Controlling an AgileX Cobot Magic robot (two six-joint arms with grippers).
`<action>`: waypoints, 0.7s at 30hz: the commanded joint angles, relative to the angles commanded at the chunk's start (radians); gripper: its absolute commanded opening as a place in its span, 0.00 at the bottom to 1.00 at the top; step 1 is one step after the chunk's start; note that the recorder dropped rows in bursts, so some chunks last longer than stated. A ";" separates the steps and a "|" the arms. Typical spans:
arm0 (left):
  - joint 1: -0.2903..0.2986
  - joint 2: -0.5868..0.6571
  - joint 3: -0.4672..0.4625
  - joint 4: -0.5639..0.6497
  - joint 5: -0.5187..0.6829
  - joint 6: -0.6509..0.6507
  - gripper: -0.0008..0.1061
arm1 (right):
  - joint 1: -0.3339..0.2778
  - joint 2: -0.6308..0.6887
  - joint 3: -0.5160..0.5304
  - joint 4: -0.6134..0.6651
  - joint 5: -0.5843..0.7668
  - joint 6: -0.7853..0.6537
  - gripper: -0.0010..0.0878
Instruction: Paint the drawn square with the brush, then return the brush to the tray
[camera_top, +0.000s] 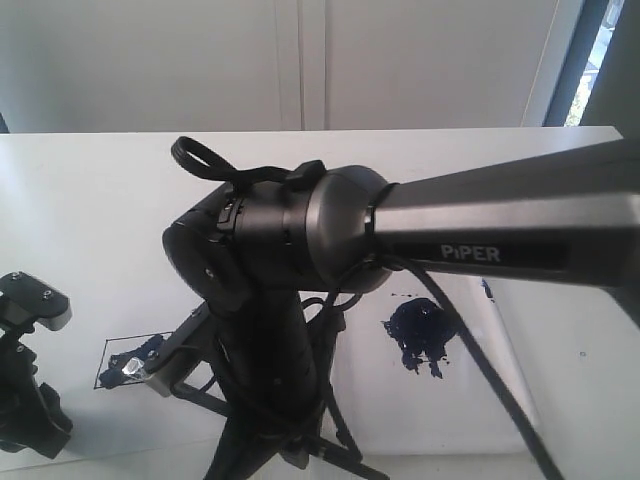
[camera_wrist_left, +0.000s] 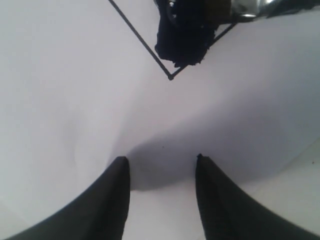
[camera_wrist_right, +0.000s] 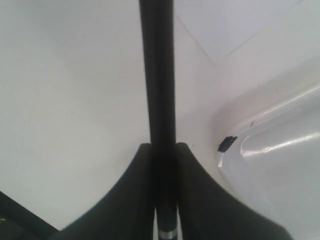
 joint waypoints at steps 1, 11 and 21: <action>0.000 0.000 0.000 0.000 0.000 0.000 0.46 | 0.000 0.008 -0.004 0.000 0.000 -0.007 0.01; 0.000 0.005 0.000 0.004 0.004 0.006 0.46 | 0.000 0.052 -0.067 -0.036 0.000 -0.022 0.01; 0.000 0.023 0.000 0.005 0.009 0.025 0.46 | 0.000 0.069 -0.099 -0.072 -0.015 -0.022 0.01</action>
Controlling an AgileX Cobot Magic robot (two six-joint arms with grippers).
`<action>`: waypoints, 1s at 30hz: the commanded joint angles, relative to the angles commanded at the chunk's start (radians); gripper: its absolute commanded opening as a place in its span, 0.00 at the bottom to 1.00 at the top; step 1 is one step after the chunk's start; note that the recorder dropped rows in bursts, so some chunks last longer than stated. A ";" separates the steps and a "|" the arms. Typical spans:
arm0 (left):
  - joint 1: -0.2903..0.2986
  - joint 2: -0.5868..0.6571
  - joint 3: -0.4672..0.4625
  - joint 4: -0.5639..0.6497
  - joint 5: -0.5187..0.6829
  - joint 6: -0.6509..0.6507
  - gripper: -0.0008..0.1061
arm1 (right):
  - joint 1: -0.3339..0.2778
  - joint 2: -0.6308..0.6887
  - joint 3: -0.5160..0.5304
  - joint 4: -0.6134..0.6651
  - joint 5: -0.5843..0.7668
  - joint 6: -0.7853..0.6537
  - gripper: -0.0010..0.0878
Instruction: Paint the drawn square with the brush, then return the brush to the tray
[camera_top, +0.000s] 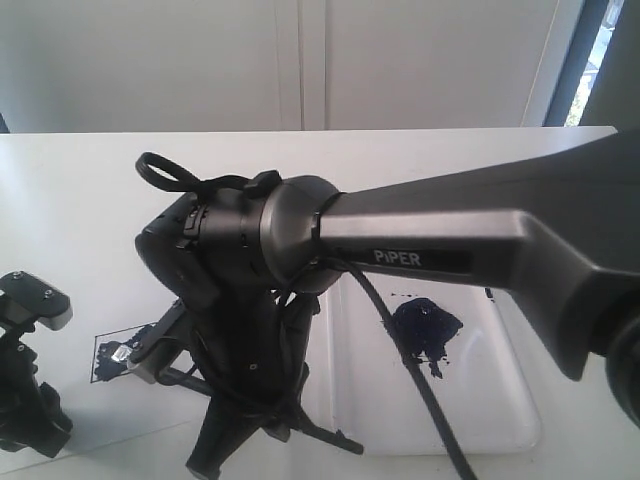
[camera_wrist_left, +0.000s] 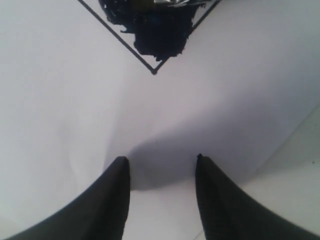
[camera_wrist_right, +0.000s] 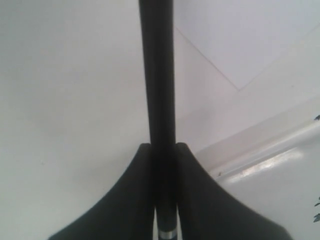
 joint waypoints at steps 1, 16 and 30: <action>0.000 0.000 0.000 0.000 0.000 0.000 0.46 | 0.000 0.000 -0.001 0.000 -0.003 0.000 0.01; 0.004 -0.117 -0.078 0.084 -0.034 0.000 0.46 | -0.002 0.000 -0.014 -0.020 0.002 0.005 0.01; 0.130 -0.075 -0.195 0.134 -0.137 0.000 0.46 | -0.002 0.000 -0.014 -0.016 0.002 0.015 0.01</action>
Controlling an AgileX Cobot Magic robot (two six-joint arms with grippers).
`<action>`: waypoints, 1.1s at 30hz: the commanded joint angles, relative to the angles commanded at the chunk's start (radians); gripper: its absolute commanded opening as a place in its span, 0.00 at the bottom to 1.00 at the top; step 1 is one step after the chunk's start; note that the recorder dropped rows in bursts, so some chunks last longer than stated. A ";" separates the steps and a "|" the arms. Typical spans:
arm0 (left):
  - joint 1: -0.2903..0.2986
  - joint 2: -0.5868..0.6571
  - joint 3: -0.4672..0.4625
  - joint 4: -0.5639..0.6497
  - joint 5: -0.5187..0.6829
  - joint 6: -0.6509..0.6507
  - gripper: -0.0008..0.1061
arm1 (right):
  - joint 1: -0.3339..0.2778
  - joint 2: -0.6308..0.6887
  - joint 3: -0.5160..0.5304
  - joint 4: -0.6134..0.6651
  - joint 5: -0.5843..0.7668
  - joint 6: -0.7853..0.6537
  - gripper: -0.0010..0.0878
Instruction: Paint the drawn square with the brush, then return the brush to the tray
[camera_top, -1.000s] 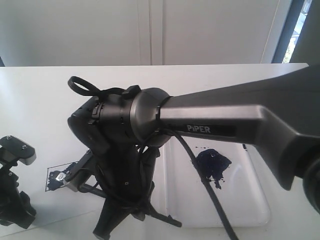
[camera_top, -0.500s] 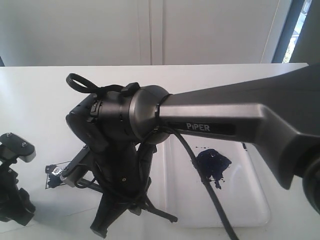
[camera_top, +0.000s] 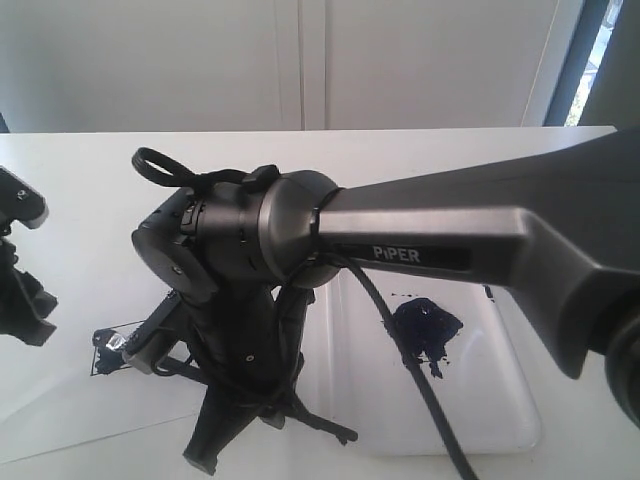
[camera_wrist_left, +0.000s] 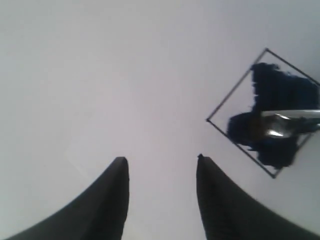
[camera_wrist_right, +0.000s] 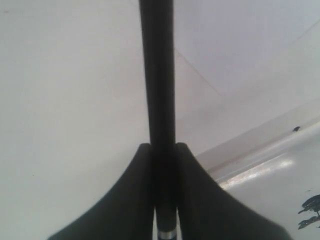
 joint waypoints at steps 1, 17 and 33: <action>0.016 0.017 -0.002 0.002 -0.001 0.000 0.46 | 0.000 0.000 0.000 0.000 0.000 0.000 0.01; 0.043 0.223 -0.002 -0.040 -0.055 -0.006 0.46 | 0.000 0.000 0.000 0.004 -0.002 0.004 0.01; 0.043 0.233 -0.002 -0.045 0.061 -0.097 0.46 | 0.000 0.000 0.000 0.020 -0.021 0.003 0.01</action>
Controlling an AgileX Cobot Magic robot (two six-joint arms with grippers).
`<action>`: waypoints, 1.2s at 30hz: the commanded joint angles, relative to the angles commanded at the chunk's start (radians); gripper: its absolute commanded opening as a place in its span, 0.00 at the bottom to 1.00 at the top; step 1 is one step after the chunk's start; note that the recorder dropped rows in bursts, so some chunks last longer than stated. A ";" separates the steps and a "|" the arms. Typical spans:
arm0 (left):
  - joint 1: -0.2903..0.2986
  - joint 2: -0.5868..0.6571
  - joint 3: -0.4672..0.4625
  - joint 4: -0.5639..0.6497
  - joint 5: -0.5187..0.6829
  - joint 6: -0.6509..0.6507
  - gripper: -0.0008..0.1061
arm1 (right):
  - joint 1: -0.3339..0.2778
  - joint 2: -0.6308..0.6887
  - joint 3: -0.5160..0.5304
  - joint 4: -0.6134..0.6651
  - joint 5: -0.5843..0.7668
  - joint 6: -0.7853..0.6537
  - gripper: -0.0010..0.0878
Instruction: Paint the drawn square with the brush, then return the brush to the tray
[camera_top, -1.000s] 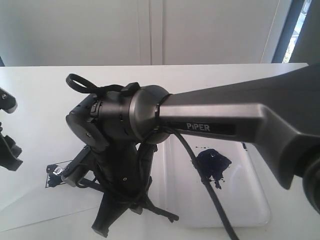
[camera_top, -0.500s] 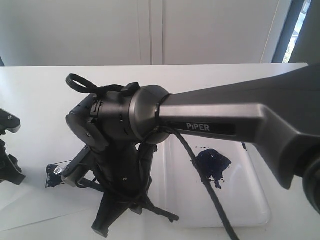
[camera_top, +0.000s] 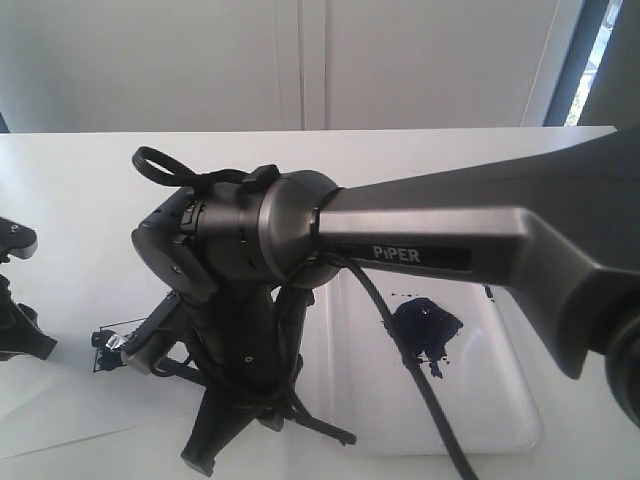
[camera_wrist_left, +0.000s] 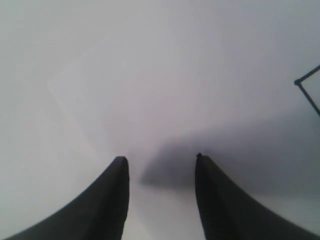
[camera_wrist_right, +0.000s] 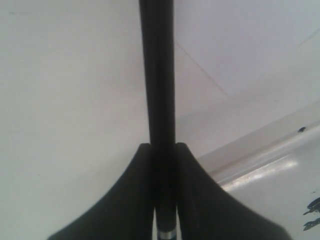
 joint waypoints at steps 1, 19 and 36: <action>0.000 0.000 0.000 0.000 0.005 0.000 0.46 | 0.000 0.000 0.000 0.005 -0.008 0.000 0.01; 0.000 0.001 0.002 -0.023 0.090 -0.023 0.46 | 0.000 0.000 0.000 -0.094 0.002 0.065 0.01; 0.000 0.038 0.002 -0.045 0.106 -0.023 0.46 | 0.002 0.055 0.000 -0.078 0.035 0.065 0.01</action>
